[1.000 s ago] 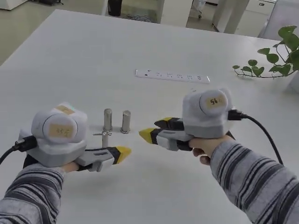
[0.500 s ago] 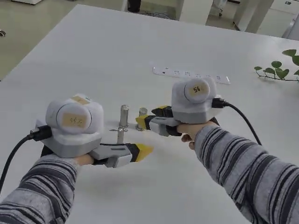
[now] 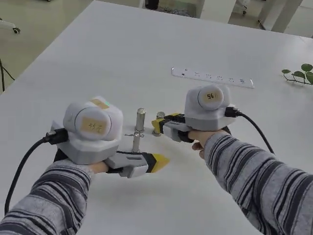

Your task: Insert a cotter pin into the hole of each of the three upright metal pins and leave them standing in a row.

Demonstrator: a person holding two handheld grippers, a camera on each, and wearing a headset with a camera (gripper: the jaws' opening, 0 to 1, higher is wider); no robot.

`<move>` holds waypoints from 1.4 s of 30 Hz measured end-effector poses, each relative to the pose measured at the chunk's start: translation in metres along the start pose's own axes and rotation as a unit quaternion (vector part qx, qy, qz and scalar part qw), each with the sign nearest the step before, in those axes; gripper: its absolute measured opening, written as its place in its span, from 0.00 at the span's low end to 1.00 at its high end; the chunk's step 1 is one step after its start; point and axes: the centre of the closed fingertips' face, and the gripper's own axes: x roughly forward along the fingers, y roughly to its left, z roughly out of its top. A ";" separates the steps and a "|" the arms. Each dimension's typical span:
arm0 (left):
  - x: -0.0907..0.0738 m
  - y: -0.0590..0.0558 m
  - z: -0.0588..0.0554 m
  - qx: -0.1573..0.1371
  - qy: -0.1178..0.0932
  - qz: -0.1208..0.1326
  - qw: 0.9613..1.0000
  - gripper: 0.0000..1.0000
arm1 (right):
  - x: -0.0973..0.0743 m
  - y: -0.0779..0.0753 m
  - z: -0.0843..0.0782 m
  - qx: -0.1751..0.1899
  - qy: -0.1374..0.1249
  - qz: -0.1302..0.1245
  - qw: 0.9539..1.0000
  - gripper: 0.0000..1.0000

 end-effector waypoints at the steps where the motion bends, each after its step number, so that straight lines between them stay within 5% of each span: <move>1: 0.000 0.000 0.000 0.001 0.001 0.001 1.000 0.99 | 0.000 0.000 0.000 0.000 -0.001 0.001 1.000 0.13; 16: 0.002 -0.005 -0.007 0.016 0.011 -0.005 1.000 0.99 | -0.020 0.005 -0.012 -0.050 0.013 -0.014 0.999 0.08; 27: -0.008 -0.017 -0.004 0.018 0.002 -0.009 1.000 0.99 | -0.057 0.003 -0.032 -0.037 0.023 -0.048 0.998 0.08; 42: -0.017 -0.024 -0.006 0.023 -0.001 -0.010 1.000 0.99 | -0.079 0.011 -0.050 -0.027 0.027 -0.071 0.997 0.08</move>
